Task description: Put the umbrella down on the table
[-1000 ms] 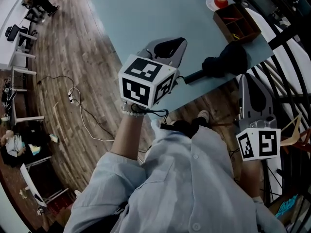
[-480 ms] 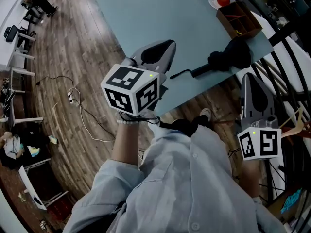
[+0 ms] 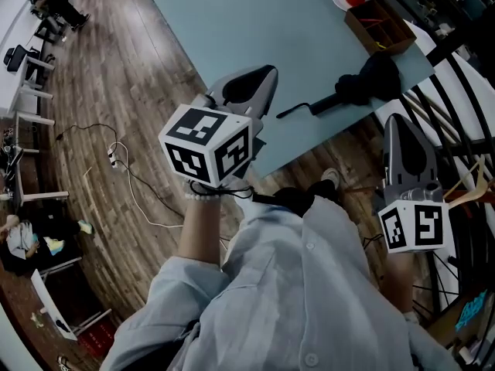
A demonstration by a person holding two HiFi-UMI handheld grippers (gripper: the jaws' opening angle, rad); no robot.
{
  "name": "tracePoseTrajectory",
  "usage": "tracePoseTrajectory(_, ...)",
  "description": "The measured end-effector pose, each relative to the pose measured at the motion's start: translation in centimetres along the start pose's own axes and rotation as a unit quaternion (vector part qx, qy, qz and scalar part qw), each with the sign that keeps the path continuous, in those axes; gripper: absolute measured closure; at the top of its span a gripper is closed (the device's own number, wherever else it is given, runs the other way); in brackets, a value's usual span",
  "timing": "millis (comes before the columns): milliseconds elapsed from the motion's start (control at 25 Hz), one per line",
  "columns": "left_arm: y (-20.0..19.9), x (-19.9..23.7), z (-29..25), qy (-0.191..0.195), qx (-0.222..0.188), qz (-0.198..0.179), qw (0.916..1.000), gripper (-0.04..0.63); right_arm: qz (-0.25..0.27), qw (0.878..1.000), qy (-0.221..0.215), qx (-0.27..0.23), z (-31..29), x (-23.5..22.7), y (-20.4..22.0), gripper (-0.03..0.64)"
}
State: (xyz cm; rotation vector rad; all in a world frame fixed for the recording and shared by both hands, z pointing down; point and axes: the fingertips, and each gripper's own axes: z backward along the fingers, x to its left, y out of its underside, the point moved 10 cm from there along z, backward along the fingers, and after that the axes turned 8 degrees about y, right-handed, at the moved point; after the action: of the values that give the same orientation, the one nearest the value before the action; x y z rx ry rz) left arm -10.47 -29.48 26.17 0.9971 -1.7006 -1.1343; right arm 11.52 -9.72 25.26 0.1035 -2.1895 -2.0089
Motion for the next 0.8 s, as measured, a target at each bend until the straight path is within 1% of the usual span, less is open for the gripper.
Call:
tracePoseTrajectory(440,1.1,-1.3,0.9,0.024,-0.003,0.002,0.9997,0.591,-0.003,1.000,0.021,0.008,2.5,1.4,0.8,0.617)
tracePoseTrajectory(640,1.2,-2.6,0.9,0.026,-0.007,0.007,0.9996,0.591,-0.003,1.000,0.020,0.013,3.3,0.8,0.9,0.617)
tracePoseTrajectory(800,1.2,-4.1,0.6,0.020,-0.011,0.009,0.9997,0.591,-0.003,1.000,0.011,0.011,3.7,-0.3,0.7,0.617)
